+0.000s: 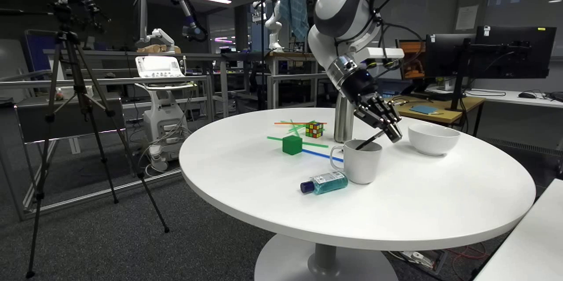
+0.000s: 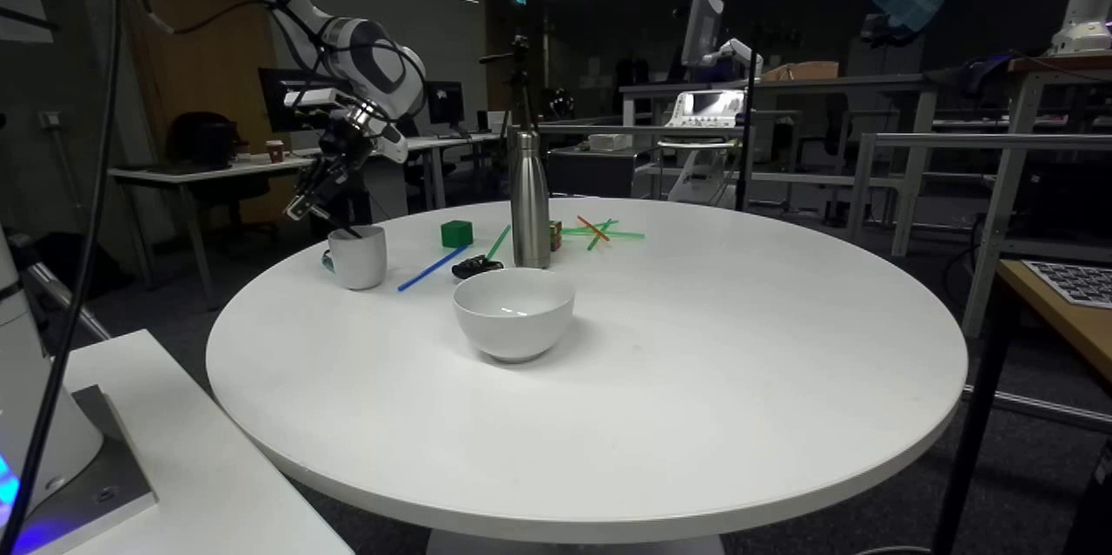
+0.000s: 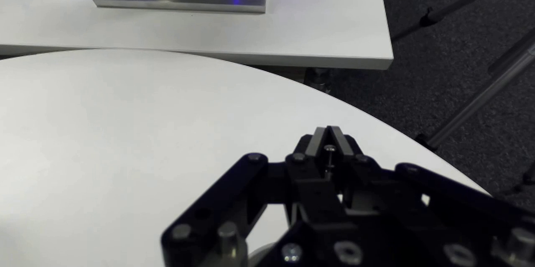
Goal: Pick the pen on the green block and put it in the cup
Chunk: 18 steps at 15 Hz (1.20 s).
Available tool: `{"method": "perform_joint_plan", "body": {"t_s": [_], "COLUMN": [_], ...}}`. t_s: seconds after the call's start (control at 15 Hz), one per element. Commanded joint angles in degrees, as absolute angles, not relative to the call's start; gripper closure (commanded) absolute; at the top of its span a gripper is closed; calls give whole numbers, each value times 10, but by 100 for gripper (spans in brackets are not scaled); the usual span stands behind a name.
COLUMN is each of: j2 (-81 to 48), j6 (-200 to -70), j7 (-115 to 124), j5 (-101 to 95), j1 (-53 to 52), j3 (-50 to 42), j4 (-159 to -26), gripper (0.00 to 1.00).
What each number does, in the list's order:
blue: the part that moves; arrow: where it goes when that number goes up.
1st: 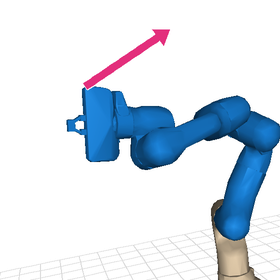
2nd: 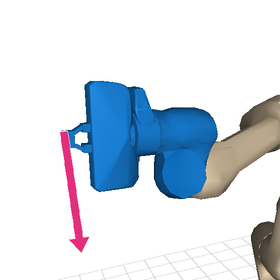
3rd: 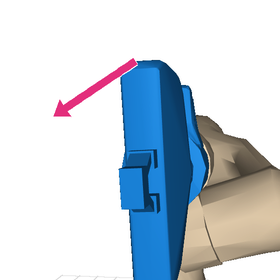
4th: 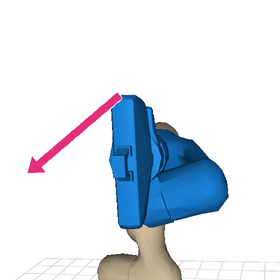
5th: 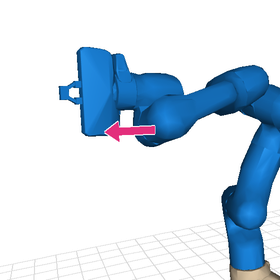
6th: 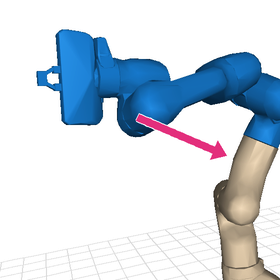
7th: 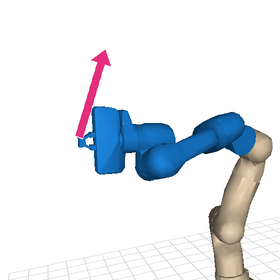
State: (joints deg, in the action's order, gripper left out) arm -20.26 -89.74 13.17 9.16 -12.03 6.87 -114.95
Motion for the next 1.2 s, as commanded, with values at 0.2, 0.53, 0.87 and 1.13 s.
{"method": "perform_joint_plan", "body": {"t_s": [0.2,0.53,0.87,1.13], "j2": [-223,-231,-232,-234], "j6": [-869,-862,-853,-849], "j7": [131,130,128,126], "j5": [91,92,92,94], "j1": [-116,-115,-115,-114], "j3": [69,69,69,69], "j4": [-1123,-1118,-1116,-1116], "gripper": [99,99,99,99]}}
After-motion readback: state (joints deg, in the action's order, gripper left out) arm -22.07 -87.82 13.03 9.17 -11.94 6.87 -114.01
